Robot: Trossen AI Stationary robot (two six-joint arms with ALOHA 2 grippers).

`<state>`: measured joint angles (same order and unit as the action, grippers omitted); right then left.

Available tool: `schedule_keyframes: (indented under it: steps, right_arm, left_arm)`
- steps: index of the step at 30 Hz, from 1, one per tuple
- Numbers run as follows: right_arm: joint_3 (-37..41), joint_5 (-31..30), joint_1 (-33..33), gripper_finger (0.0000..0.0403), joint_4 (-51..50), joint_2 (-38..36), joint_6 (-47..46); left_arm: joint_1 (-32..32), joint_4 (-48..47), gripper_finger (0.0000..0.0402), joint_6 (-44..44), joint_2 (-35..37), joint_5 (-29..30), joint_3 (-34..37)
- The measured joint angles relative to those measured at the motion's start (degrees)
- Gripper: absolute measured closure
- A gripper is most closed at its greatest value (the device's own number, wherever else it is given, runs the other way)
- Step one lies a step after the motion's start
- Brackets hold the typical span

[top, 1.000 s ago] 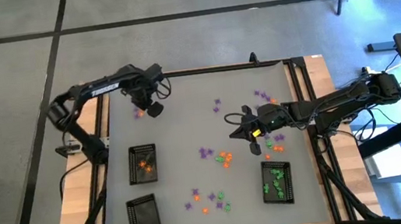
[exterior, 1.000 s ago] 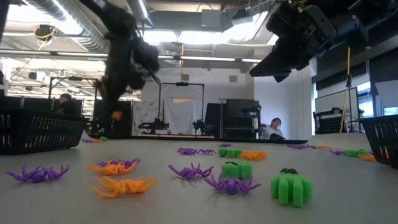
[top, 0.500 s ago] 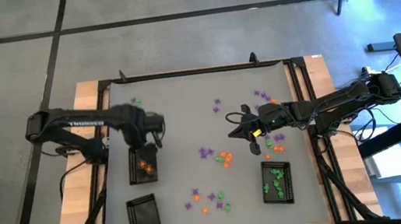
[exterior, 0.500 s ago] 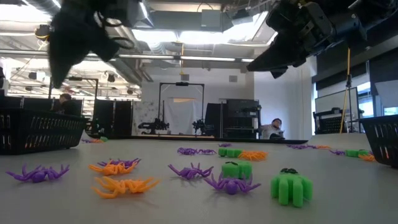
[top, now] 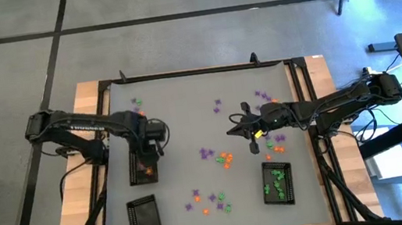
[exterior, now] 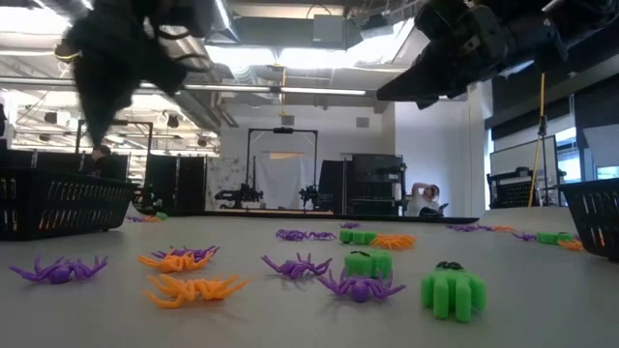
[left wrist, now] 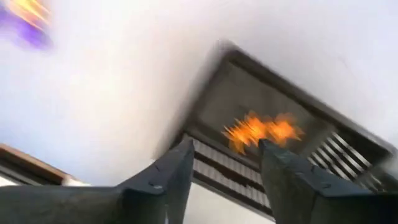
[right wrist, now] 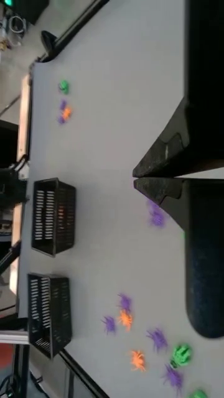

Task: Sort Halloween decoration
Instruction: Put the purple spider toy into the bottom left black basket

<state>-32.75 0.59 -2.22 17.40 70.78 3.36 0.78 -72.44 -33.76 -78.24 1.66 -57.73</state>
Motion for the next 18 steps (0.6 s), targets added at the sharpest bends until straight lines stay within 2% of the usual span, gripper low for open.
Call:
schedule_keyframes:
  steps: [5,10,13,18]
  right_arm:
    - [0.0,0.0,0.0,0.0398,1.1,0.0,0.0]
    - [0.0,0.0,0.0,0.0398,1.1,0.0,0.0]
    - [0.0,0.0,0.0,0.0398,1.1,0.0,0.0]
    - [0.0,0.0,0.0,0.0398,1.1,0.0,0.0]
  left_arm:
    - [12.6,0.7,0.0215,12.3,0.0,6.0,-1.7]
    - [30.4,5.1,0.0214,24.2,-0.2,6.3,-1.7]
    - [40.7,9.4,0.0214,27.8,-0.3,5.7,-1.7]
    - [51.9,13.0,0.0214,31.0,-4.2,4.7,-1.7]
